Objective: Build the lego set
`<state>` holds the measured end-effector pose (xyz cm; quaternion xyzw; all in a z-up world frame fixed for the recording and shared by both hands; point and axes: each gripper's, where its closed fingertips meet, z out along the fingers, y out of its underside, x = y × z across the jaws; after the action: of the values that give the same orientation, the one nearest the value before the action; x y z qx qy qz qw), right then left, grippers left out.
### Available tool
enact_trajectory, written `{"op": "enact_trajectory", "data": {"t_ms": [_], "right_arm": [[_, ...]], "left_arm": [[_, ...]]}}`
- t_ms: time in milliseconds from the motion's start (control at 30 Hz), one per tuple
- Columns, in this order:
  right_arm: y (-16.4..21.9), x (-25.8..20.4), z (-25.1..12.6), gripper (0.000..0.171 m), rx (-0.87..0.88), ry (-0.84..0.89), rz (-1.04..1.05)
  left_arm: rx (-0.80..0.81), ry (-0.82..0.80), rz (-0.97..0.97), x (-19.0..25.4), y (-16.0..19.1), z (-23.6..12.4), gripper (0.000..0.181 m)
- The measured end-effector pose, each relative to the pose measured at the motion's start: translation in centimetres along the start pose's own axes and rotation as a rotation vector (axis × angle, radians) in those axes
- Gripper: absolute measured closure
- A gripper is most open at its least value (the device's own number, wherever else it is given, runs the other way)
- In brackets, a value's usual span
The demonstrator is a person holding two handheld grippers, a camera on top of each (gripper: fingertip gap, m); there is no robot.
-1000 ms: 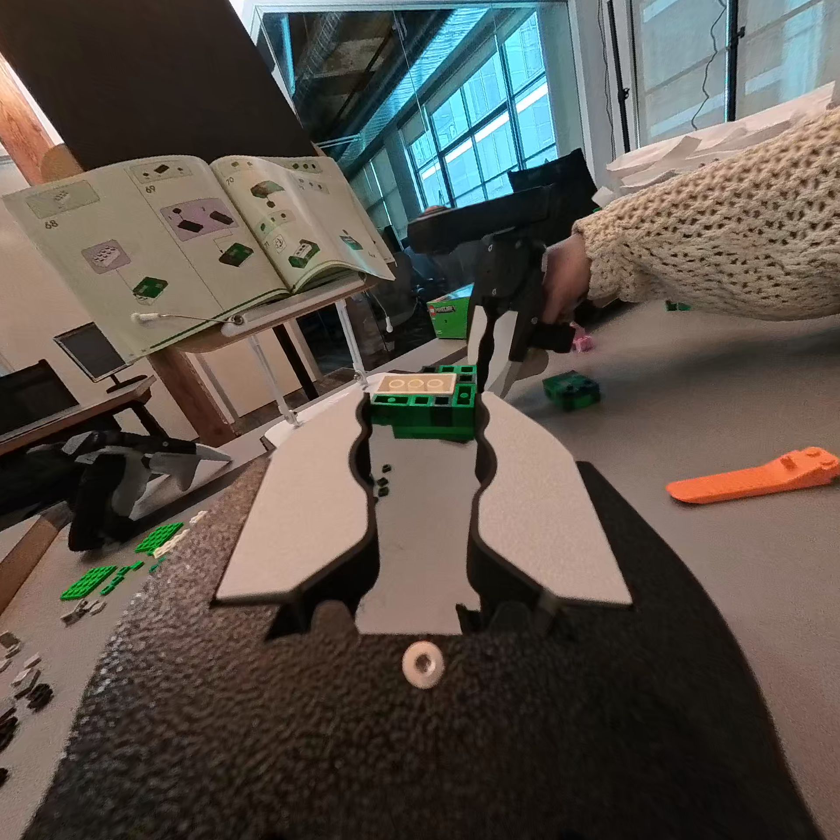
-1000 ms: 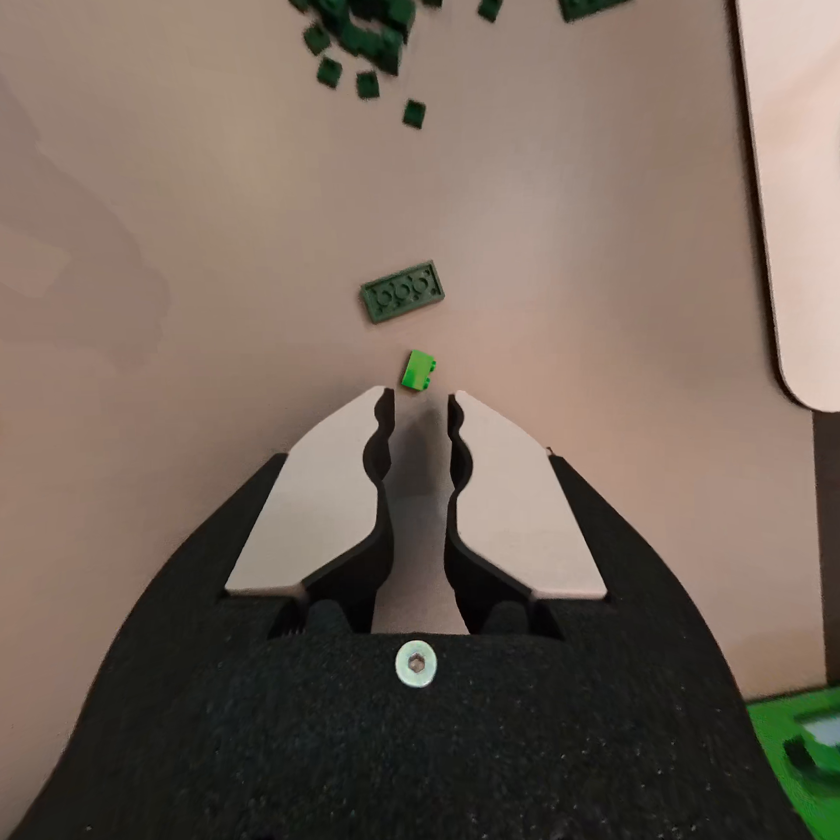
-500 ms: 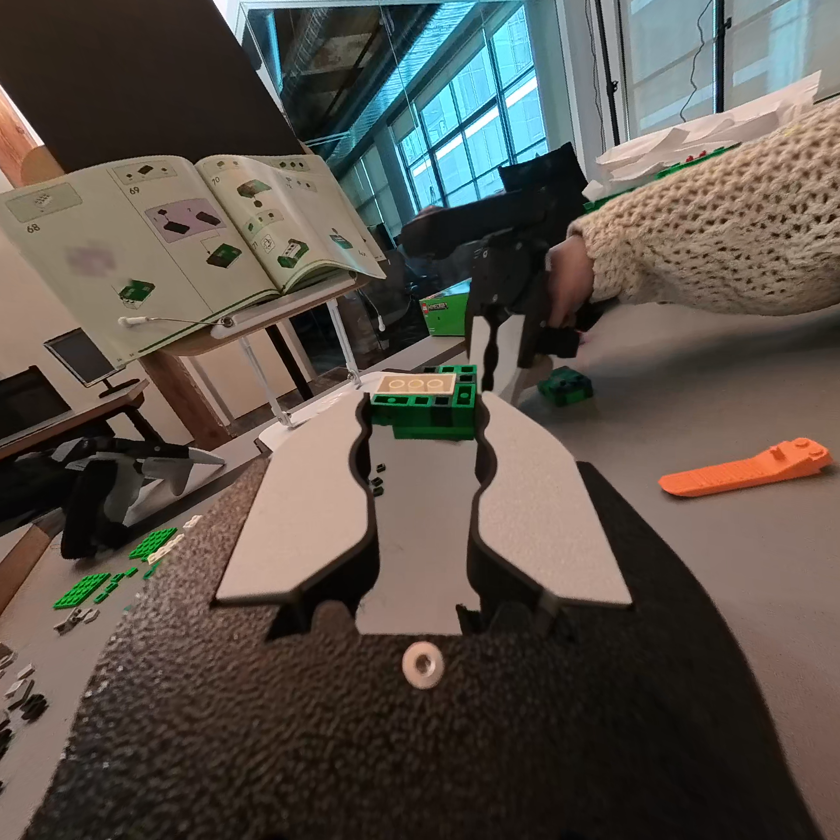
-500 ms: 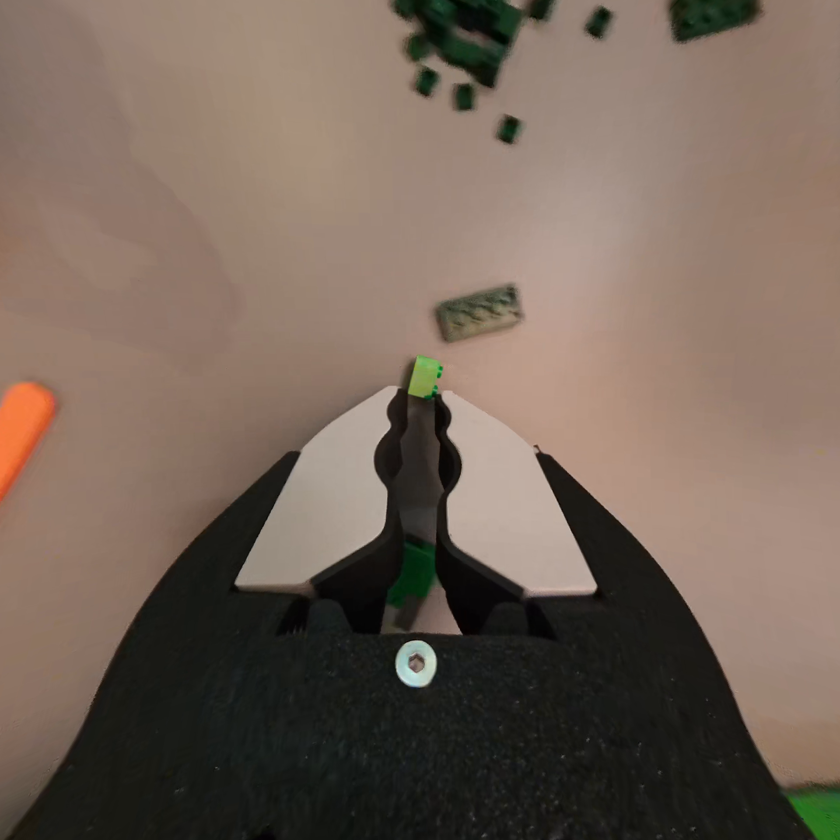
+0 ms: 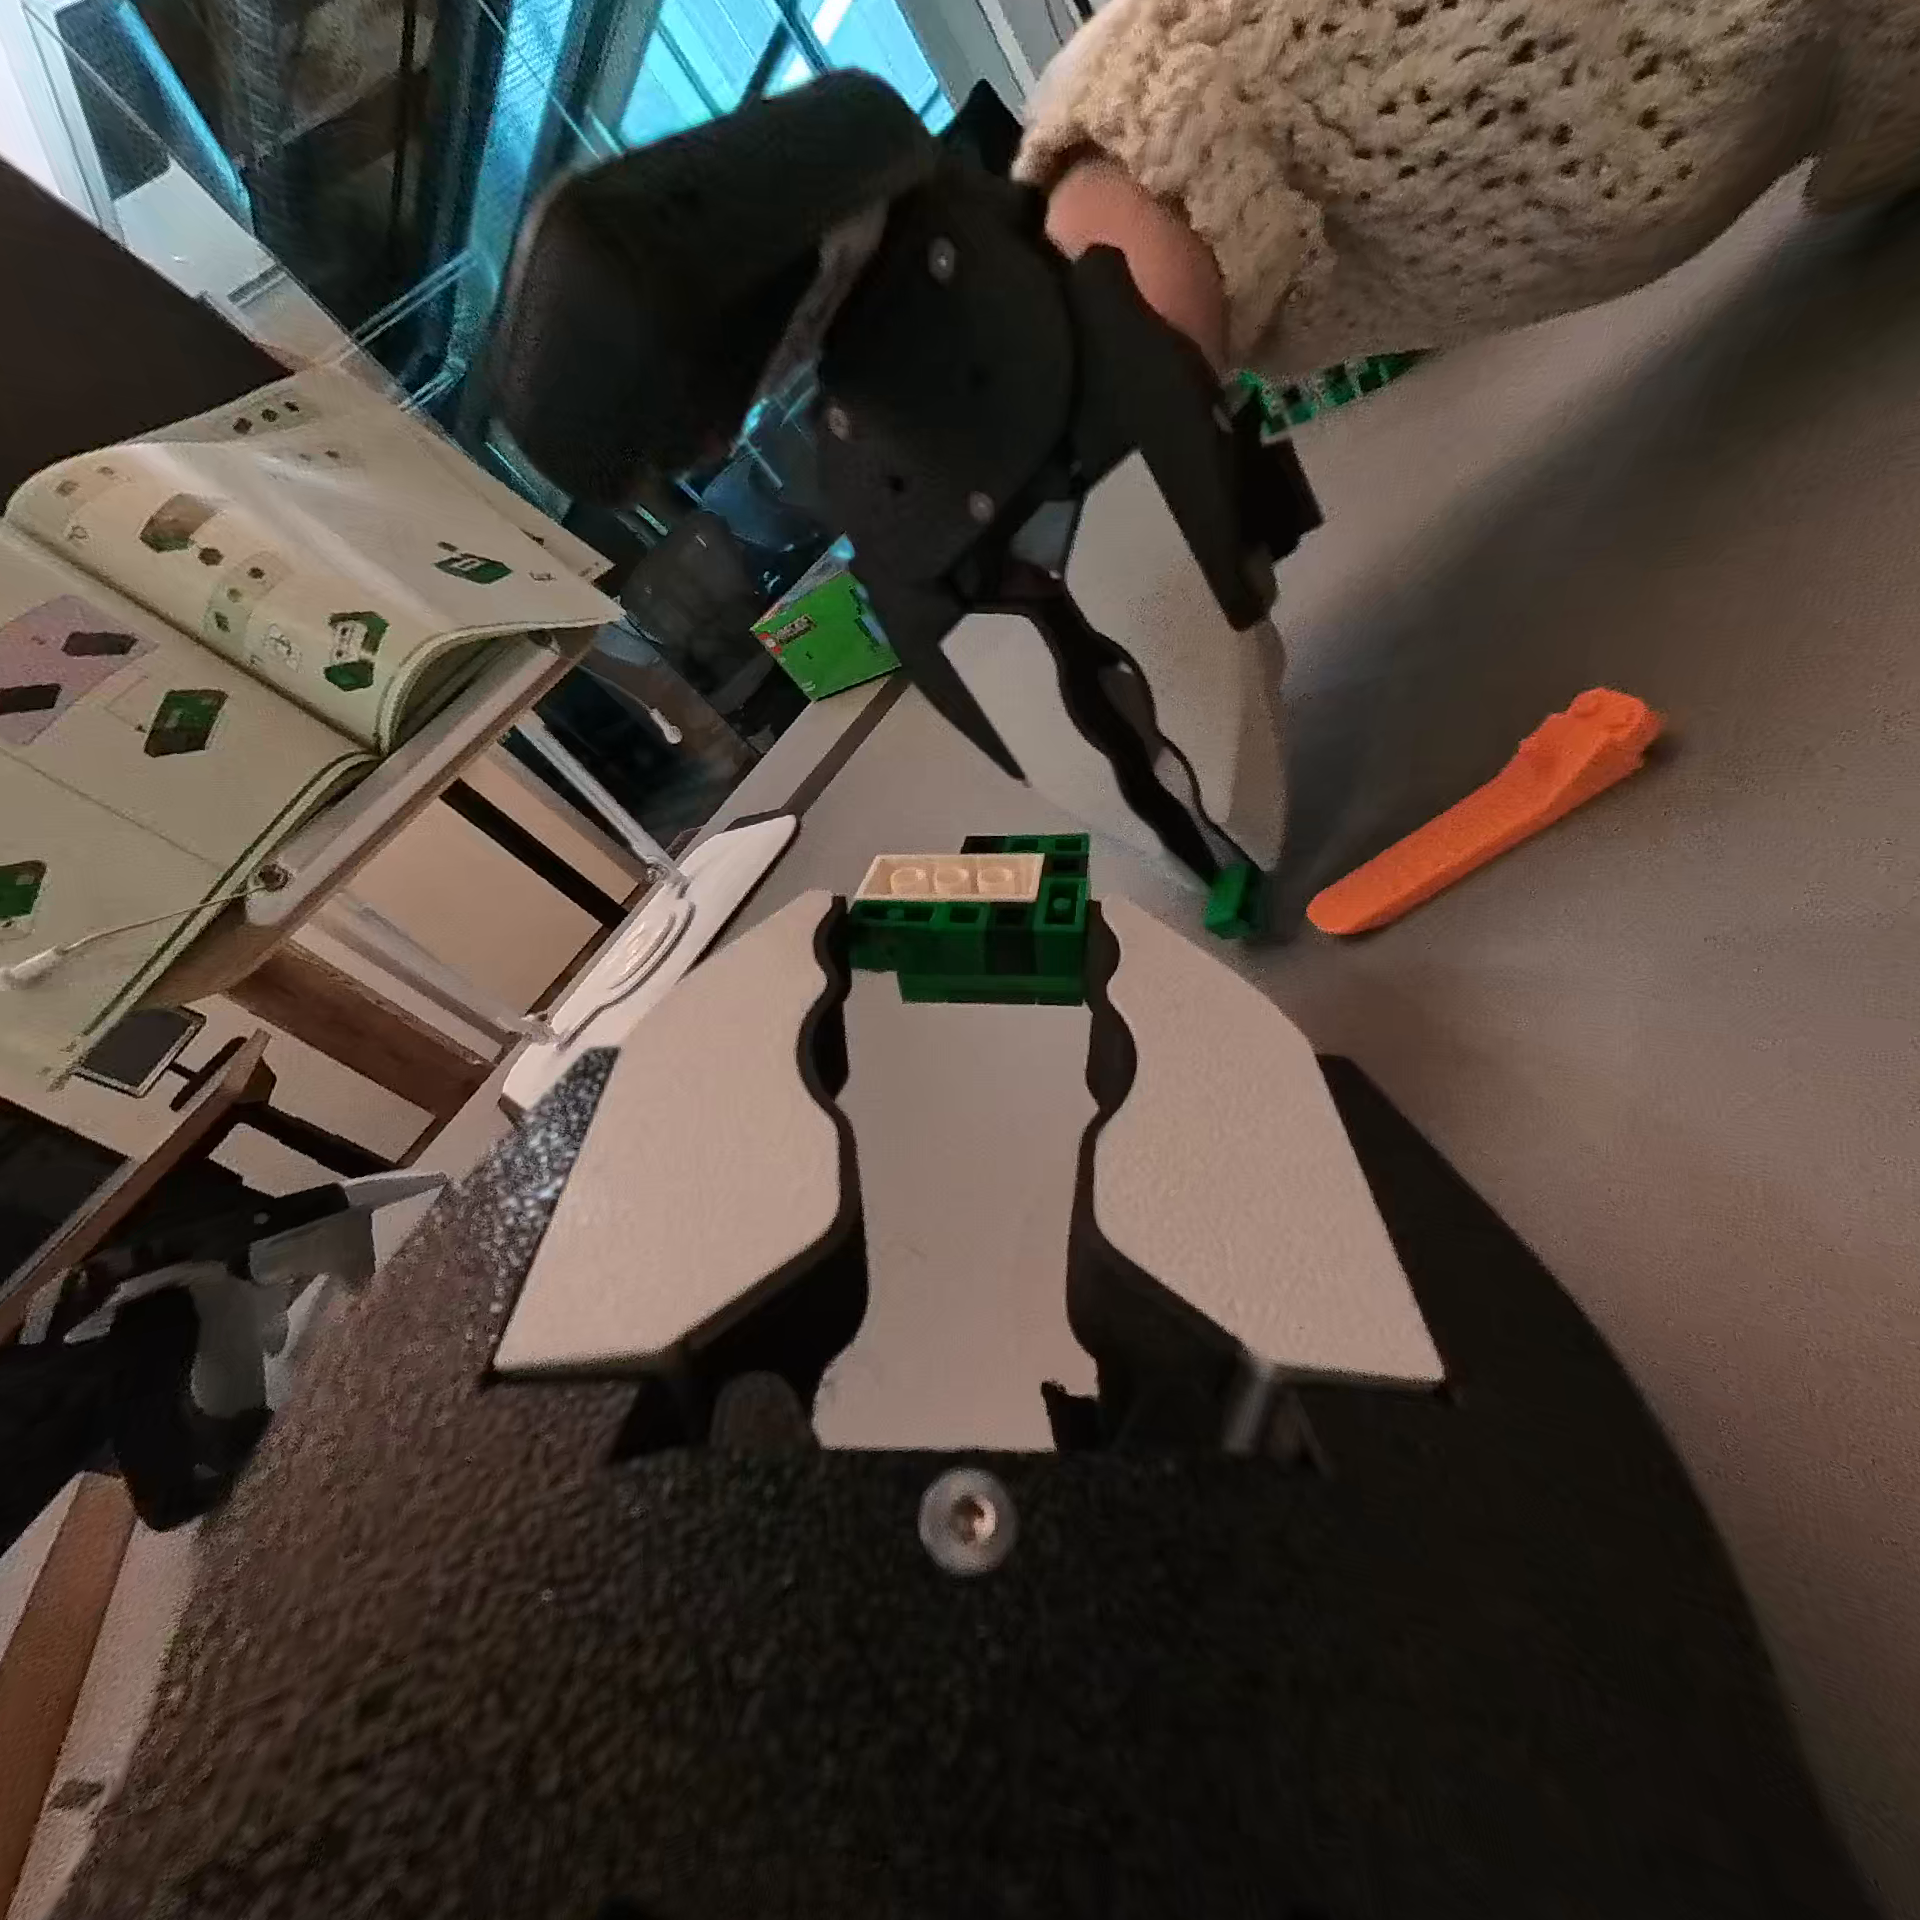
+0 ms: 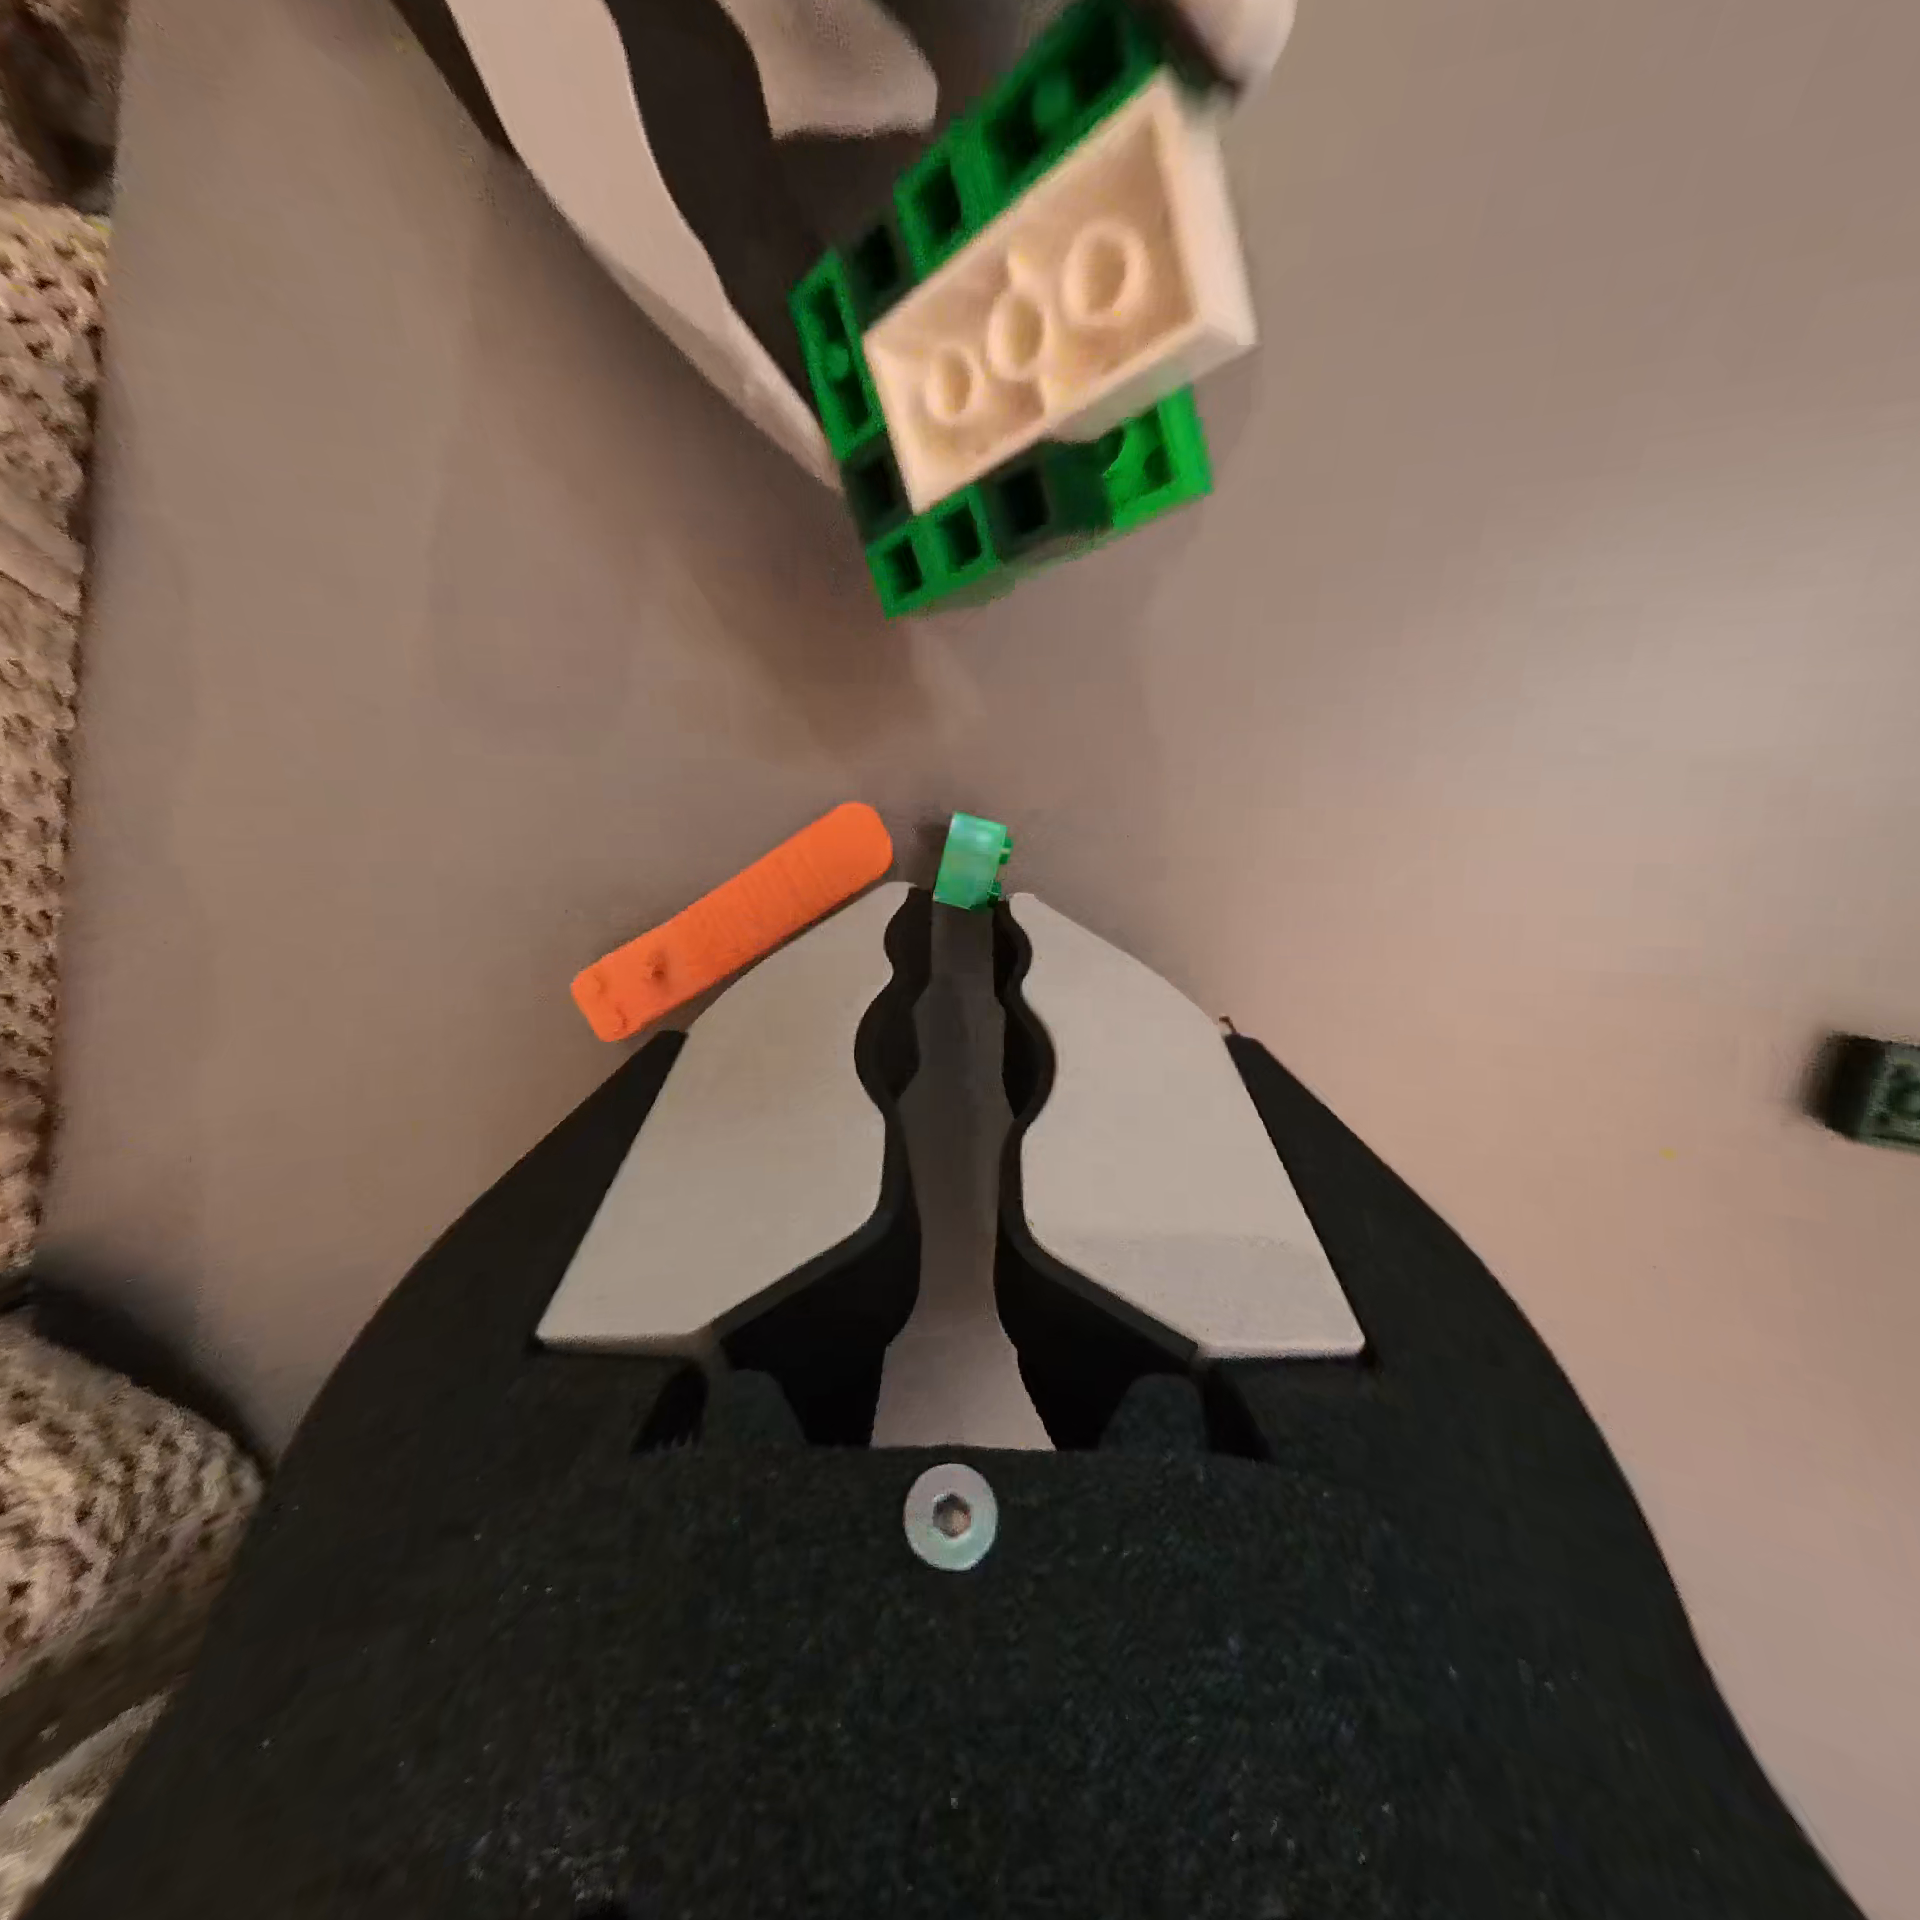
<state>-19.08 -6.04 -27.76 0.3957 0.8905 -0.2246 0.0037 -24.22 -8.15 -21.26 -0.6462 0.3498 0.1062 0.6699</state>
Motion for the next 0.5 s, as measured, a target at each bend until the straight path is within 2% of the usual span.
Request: {"op": "enact_trajectory", "data": {"t_ms": [167, 267, 333, 433, 500], "right_arm": [[0.2, 0.5, 0.4, 0.160, 0.033, -0.016, 0.073], [0.3, 0.9, 0.2, 0.147, 0.054, 0.065, 0.023], [0.2, 1.0, -0.1, 0.140, 0.075, 0.146, -0.031], [-0.5, -0.1, -0.6, 0.140, 0.149, 0.270, -0.177], [-0.5, -0.7, -0.7, 0.141, 0.135, 0.378, -0.304]], "left_arm": [[-0.002, -0.013, -0.029, -0.4, 0.2, -0.2, 0.138], [-0.011, -0.001, -0.024, -0.1, 0.4, 0.0, 0.137], [-0.013, 0.000, -0.023, -0.1, 0.4, 0.0, 0.137], [-0.007, -0.011, -0.035, -0.4, 0.3, -0.1, 0.137], [-0.002, -0.014, -0.045, -0.5, 0.3, -0.2, 0.137]]}}
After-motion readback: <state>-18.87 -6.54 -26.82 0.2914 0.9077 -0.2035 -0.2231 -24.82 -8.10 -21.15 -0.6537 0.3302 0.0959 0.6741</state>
